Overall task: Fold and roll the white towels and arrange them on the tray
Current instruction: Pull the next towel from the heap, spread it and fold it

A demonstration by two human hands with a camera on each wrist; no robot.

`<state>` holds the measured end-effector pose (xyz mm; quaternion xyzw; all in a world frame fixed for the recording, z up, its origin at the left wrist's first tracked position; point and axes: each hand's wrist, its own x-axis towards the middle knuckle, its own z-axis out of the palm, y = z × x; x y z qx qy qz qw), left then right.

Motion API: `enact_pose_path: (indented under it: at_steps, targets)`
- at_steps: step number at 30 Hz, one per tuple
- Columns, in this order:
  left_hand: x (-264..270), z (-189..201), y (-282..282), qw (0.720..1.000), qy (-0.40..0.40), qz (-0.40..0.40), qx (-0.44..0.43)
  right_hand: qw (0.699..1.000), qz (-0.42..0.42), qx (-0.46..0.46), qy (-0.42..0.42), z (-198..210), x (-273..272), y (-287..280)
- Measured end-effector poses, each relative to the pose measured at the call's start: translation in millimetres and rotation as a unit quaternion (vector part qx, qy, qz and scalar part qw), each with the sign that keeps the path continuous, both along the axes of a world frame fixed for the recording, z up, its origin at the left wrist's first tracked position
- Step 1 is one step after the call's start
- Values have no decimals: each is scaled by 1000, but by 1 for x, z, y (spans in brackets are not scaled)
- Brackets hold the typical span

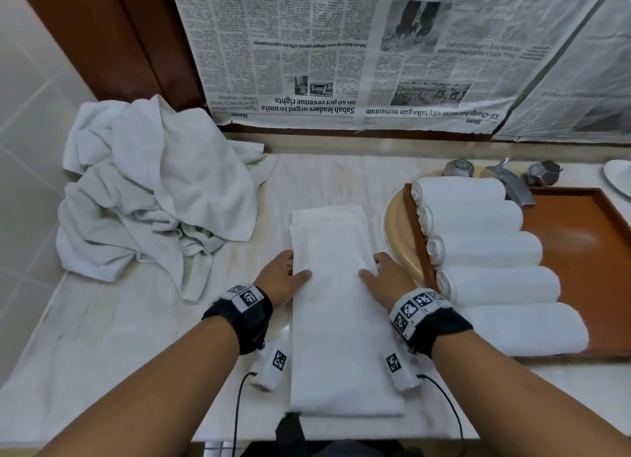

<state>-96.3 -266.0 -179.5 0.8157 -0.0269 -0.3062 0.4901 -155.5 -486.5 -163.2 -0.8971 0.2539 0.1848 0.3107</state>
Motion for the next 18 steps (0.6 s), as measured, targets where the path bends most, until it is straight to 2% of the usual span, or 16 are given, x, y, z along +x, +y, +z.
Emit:
enact_pose_path:
  at_steps: [3, 7, 9, 14, 18]
  targets:
    - [6, 9, -1, 999, 12, 4, -40, 999, 23, -23, -4, 3, 10, -3]
    - [19, 25, -4, 991, -31, 56, -115, 991, -21, 2, -130, 18, 21, -4]
    - [26, 27, -7, 989, -44, 66, -124, 987, -30, 18, -158, 21, 25, -3]
    - [28, 11, -8, 998, -32, 43, -35, 997, 24, 21, -69, 6, 25, -3]
    - [31, -2, -5, 998, -35, 47, -7, 998, 23, 7, -64, 5, 26, -5]
